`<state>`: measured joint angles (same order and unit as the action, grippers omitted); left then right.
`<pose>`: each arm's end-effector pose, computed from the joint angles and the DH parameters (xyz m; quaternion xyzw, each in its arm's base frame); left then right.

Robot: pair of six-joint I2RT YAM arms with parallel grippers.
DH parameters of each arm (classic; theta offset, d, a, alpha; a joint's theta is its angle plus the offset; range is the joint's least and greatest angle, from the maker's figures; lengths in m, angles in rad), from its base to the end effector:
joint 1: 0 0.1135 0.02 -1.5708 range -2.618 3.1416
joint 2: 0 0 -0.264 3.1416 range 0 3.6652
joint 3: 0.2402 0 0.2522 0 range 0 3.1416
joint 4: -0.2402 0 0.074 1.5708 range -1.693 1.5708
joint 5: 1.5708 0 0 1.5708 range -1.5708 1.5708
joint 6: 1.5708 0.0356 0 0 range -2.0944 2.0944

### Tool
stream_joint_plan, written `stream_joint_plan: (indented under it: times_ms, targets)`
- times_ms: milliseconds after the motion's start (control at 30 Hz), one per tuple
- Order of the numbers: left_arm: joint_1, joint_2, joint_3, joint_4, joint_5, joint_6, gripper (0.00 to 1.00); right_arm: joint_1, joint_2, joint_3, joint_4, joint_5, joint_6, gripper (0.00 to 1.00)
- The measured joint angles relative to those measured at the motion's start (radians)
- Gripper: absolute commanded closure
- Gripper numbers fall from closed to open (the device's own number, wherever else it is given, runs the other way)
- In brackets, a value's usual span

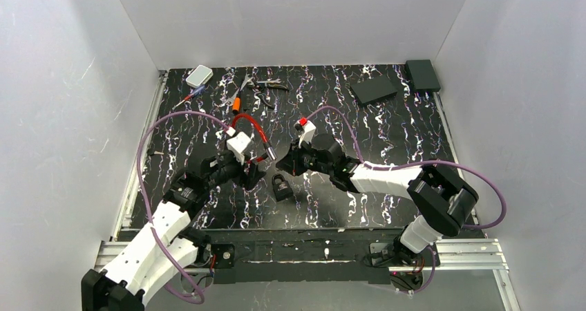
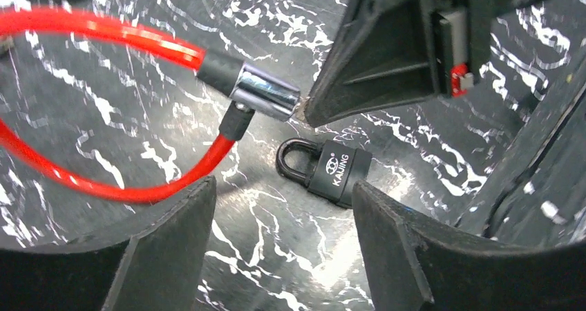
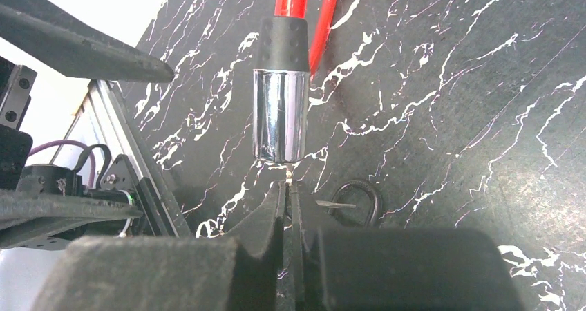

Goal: Unlock with the key

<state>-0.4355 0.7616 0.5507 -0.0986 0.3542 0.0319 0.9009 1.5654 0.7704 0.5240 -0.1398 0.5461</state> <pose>0.1610 -0.0885 0.2704 0.2852 0.7493 -0.2557 0.5401 0.2061 0.2682 0.2154 -0.1817 0.7743 0.4413 0.4156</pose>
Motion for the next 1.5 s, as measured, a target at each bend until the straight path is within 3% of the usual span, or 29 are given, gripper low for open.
stream_joint_plan:
  times_ms: [233, 367, 533, 1100, 1200, 1400, 1500]
  targets:
    - [-0.014, 0.086, 0.0, 0.056, 0.096, 0.261, 0.46, 0.0, 0.0, 0.0, 0.001, -0.001, 0.001, 0.99]
    - [-0.014, 0.196, 0.0, 0.075, 0.11, 0.344, 0.46, 0.0, 0.0, 0.0, 0.002, -0.002, 0.002, 0.99]
    - [-0.014, 0.279, 0.006, 0.128, 0.111, 0.421, 0.54, 0.0, -0.002, -0.005, 0.003, -0.006, 0.004, 0.99]
    - [-0.011, 0.389, -0.025, 0.348, 0.089, 0.474, 0.49, -0.006, -0.028, -0.029, 0.013, -0.026, 0.014, 0.99]
    - [-0.005, 0.401, -0.051, 0.398, 0.092, 0.474, 0.59, -0.006, -0.028, -0.029, 0.022, -0.03, 0.023, 0.99]
    - [0.0, 0.432, -0.07, 0.458, 0.105, 0.484, 0.98, -0.006, -0.028, -0.029, 0.032, -0.039, 0.029, 0.99]
    - [0.0, 0.432, -0.072, 0.468, 0.111, 0.489, 1.0, -0.008, -0.028, -0.029, 0.04, -0.039, 0.032, 0.99]
